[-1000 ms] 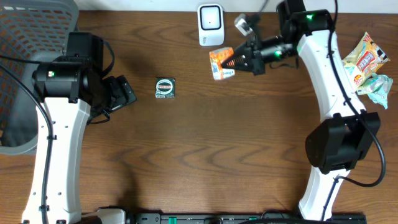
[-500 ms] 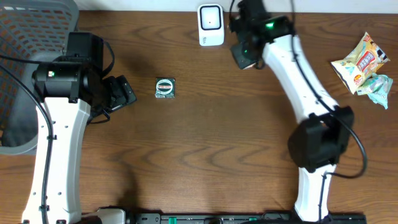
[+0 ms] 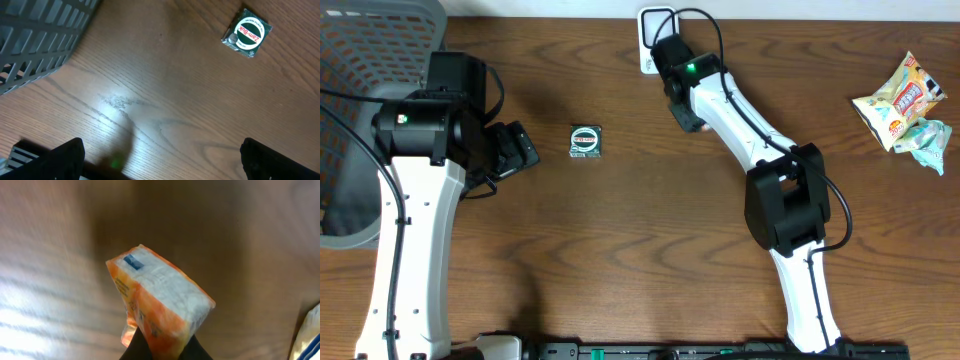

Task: Scan the item barcode
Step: 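Raise the orange box up to the white scanner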

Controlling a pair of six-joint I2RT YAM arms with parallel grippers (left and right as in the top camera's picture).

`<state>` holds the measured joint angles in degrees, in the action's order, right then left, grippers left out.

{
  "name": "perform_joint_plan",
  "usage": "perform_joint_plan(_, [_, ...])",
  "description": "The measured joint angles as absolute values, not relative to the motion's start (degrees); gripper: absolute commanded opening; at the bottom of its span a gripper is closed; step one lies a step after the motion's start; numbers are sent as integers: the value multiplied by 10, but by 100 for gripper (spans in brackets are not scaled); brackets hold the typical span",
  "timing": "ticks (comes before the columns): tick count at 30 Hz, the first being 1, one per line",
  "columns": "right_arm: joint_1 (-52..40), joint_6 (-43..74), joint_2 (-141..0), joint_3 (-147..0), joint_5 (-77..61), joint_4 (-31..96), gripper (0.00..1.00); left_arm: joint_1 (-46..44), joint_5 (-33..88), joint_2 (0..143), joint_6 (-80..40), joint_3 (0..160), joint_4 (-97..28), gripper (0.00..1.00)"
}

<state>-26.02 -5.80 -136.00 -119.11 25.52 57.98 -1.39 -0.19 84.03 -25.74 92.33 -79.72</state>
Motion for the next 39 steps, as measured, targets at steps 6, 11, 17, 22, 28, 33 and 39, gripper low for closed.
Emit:
perform_joint_plan(6, [-259,-199,-1360,-1237,253,431,1,-14,-2,840,-257,923,-797,98])
perform_joint_plan(11, [-258,-344,-1360,-1238,239,282,1,-14,-2,840,-257,923,-797,98])
perform_joint_plan(17, [-250,-418,-1360,-1236,191,162,1,-14,-2,840,-257,923,-797,98])
perform_joint_plan(22, [-240,-443,-1370,-1236,154,83,1,-14,-2,840,-257,923,-797,98])
perform_joint_plan(28, [-241,-489,-1424,-1236,149,42,1,-14,-2,840,-257,923,-797,98])
perform_joint_plan(33, [-242,-506,-1450,-1230,147,50,1,-14,-2,840,-257,923,-797,98])
perform_joint_plan(39, [-239,-508,-1450,-1229,147,48,1,-14,-2,840,-257,923,-797,98])
